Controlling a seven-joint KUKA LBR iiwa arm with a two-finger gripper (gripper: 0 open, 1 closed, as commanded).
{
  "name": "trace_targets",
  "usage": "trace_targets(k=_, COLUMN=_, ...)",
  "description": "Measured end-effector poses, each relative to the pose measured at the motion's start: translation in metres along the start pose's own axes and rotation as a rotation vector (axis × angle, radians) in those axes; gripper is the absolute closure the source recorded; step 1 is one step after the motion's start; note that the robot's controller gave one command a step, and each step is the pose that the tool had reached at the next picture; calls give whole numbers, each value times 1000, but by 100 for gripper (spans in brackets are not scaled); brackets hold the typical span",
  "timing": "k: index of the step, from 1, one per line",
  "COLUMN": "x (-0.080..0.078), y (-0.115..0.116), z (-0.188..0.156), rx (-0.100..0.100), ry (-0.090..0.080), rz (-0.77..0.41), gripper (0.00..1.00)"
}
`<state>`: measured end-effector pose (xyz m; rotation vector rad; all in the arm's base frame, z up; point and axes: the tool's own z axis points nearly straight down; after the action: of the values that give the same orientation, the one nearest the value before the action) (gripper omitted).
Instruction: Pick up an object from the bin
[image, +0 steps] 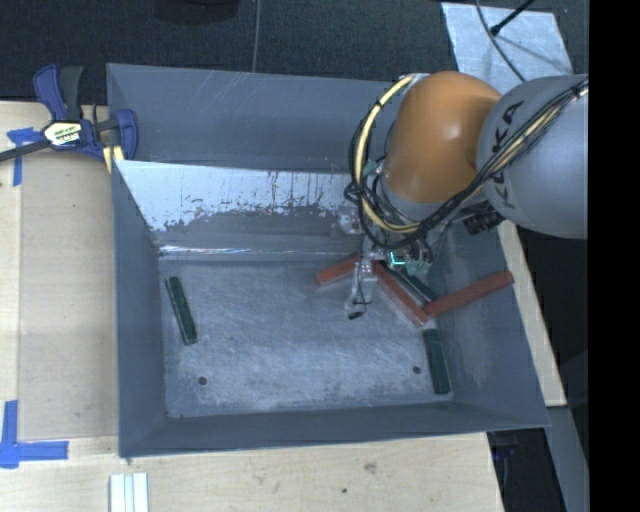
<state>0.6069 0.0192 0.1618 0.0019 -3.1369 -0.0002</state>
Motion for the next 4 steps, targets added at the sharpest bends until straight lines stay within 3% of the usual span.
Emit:
trace_targets(k=1, x=7, y=-28, z=95, rx=0, ry=-2, rz=165, gripper=0)
trace_targets(k=2, x=5, y=-27, z=91, rx=0, ry=-10, rz=164, gripper=100)
trace_targets(k=3, x=11, y=-20, z=-50, rx=-2, ry=-18, rz=144, gripper=100)
trace_targets(k=4, x=12, y=-20, z=-45, rx=-1, ry=-8, rz=144, gripper=0)
